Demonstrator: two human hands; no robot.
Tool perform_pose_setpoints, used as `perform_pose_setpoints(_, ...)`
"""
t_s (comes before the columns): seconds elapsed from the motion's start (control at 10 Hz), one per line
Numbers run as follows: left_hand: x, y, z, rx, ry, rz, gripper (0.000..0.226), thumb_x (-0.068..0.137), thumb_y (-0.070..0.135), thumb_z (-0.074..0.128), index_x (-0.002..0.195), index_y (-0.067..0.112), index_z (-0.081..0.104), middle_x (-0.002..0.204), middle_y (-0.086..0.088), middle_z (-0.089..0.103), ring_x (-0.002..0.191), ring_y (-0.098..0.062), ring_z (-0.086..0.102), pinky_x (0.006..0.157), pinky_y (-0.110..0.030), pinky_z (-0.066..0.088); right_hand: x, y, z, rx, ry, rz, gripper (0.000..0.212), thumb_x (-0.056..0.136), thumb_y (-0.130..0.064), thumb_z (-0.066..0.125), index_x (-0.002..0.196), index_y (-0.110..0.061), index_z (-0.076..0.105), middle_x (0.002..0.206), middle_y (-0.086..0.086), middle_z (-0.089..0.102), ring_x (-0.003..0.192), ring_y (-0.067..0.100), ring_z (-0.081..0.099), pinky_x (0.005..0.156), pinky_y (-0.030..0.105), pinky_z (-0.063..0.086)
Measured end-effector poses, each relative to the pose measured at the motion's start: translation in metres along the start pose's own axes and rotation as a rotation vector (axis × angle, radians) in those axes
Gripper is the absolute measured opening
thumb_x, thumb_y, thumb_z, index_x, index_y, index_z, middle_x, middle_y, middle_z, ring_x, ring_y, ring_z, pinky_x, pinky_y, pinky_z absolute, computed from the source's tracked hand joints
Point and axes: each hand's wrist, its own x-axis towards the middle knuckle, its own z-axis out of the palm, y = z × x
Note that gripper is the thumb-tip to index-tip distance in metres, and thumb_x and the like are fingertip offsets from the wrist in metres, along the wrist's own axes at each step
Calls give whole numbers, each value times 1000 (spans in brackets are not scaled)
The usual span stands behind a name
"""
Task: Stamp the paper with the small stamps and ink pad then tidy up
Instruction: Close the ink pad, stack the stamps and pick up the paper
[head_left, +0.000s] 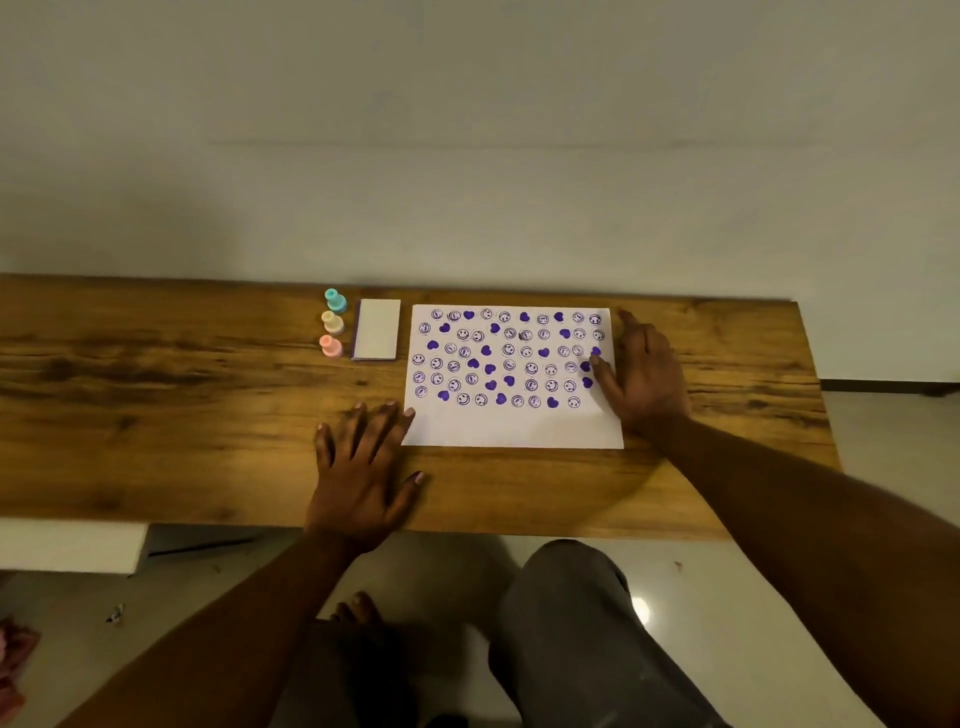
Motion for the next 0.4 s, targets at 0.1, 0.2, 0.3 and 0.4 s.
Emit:
perform_pose_setpoints(0.1, -2, 4, -9, -53, -50, -57, 79, 100, 69, 28, 167, 31, 11, 174, 4, 16, 161, -29, 7, 123, -67, 3, 4, -4, -7, -16, -81, 28, 88, 95, -67, 43, 158, -8, 24, 131, 18, 52, 111, 31, 53, 90, 43, 50)
perform_pose_setpoints(0.2, 3, 16, -37, -61, -169, -115, 82, 99, 74, 22, 167, 34, -2, 173, 0, 18, 160, -31, 11, 123, -70, 2, 8, -29, -29, -25, -262, 186, 93, 96, -68, 41, 162, -9, 13, 144, 22, 46, 123, 38, 51, 101, 48, 46)
perform_pose_setpoints(0.3, 7, 31, -84, 73, -256, -108, 85, 96, 78, 7, 163, 34, -19, 174, -2, 11, 161, -31, 3, 122, -69, -4, 0, -64, -74, -86, -341, 259, 92, 96, -65, 47, 162, -13, 10, 147, 20, 44, 131, 39, 45, 105, 52, 43)
perform_pose_setpoints(0.4, -10, 60, -140, 99, -260, -164, 84, 96, 75, 3, 163, 31, -20, 175, -3, 6, 161, -30, -4, 123, -63, -9, -36, -114, -126, -74, -409, 298, 94, 92, -65, 54, 161, -17, 11, 150, 17, 41, 136, 37, 39, 106, 55, 41)
